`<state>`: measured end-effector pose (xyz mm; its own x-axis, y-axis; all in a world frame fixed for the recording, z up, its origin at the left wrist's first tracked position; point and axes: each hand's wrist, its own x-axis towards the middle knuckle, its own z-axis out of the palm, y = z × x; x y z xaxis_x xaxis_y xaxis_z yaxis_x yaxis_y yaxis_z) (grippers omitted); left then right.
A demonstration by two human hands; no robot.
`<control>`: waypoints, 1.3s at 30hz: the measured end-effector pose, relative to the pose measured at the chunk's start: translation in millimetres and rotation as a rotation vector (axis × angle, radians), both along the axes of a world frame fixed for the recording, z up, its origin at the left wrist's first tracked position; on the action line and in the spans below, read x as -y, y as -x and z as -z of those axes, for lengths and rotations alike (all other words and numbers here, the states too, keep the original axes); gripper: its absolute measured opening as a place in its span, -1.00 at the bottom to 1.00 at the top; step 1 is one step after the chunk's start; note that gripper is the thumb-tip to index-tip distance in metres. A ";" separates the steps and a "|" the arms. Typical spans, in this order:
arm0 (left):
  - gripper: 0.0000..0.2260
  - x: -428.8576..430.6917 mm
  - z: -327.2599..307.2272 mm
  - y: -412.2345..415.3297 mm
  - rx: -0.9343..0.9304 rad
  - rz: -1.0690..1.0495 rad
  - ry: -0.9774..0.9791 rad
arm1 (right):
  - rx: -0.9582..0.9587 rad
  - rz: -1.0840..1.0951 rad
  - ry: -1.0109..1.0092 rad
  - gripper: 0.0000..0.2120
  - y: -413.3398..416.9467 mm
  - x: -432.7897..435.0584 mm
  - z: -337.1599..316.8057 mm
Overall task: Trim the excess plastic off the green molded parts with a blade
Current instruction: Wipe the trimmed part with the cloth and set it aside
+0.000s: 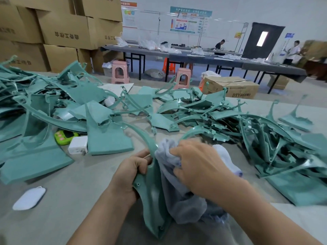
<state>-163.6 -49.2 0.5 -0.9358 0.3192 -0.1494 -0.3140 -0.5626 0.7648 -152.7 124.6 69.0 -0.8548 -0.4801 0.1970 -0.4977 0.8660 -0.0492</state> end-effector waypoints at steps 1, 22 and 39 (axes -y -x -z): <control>-0.29 1.5 0.8 0.3 0.013 -0.005 -0.007 | 0.029 0.018 -0.015 -0.70 -5.4 -4.0 6.4; -0.66 -12.5 -3.9 -2.1 -0.127 -0.387 0.001 | 0.378 0.094 0.728 -0.48 -30.7 11.6 37.6; -0.83 -37.2 6.2 -2.3 -0.337 -0.378 0.439 | 0.749 0.185 1.858 -0.80 -1.1 -28.0 64.0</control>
<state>-161.3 -12.0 -5.6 -0.9896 -0.0633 0.1291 0.1393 -0.2009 0.9696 -151.5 152.6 5.0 -0.9934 -0.0640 -0.0954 0.1139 -0.4445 -0.8885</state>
